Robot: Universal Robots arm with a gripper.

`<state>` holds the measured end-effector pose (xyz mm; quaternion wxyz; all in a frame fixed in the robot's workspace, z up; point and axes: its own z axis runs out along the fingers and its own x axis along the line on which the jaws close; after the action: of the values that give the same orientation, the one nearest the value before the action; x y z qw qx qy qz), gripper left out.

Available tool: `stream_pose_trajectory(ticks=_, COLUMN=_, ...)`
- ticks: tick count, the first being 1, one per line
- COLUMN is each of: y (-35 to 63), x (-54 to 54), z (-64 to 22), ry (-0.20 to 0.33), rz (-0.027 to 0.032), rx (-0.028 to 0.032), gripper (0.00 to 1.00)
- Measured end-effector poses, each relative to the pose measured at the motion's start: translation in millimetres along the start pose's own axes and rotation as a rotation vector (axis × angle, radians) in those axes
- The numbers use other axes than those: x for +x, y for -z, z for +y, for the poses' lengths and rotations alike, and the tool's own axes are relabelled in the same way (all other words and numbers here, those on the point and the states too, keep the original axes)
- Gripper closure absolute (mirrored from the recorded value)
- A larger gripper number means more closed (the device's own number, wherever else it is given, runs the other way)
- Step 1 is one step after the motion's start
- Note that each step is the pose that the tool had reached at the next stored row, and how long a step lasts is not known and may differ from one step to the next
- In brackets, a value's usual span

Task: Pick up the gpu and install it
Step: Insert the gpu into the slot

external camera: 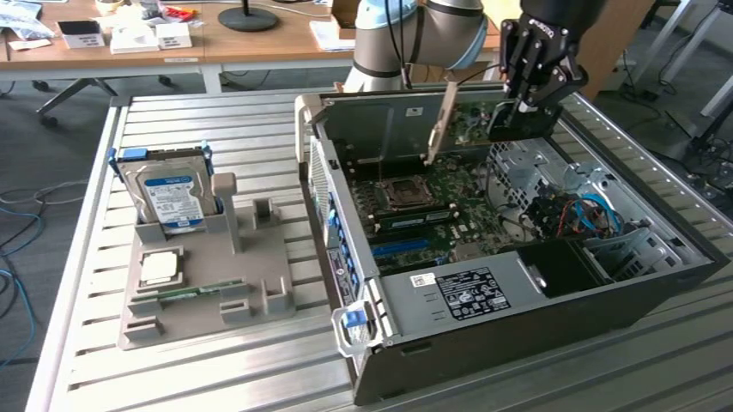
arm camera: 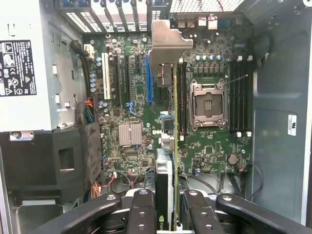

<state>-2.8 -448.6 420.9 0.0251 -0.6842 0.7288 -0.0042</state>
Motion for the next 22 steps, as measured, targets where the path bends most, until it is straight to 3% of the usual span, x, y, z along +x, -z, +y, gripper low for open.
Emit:
stream_pose_trajectory(ticks=7, y=-4.9, x=0.5, z=3.9, ry=0.0, rz=0.0, rx=-0.0001, gripper=0.73)
stream_pose_trajectory(ticks=17, y=-11.2, x=1.7, z=19.9, ry=0.0, rz=0.0002, rx=-0.0001, gripper=0.73)
stream_pose_trajectory(ticks=22, y=-11.9, x=1.8, z=20.7, ry=0.0, rz=0.0003, rx=-0.0001, gripper=0.73)
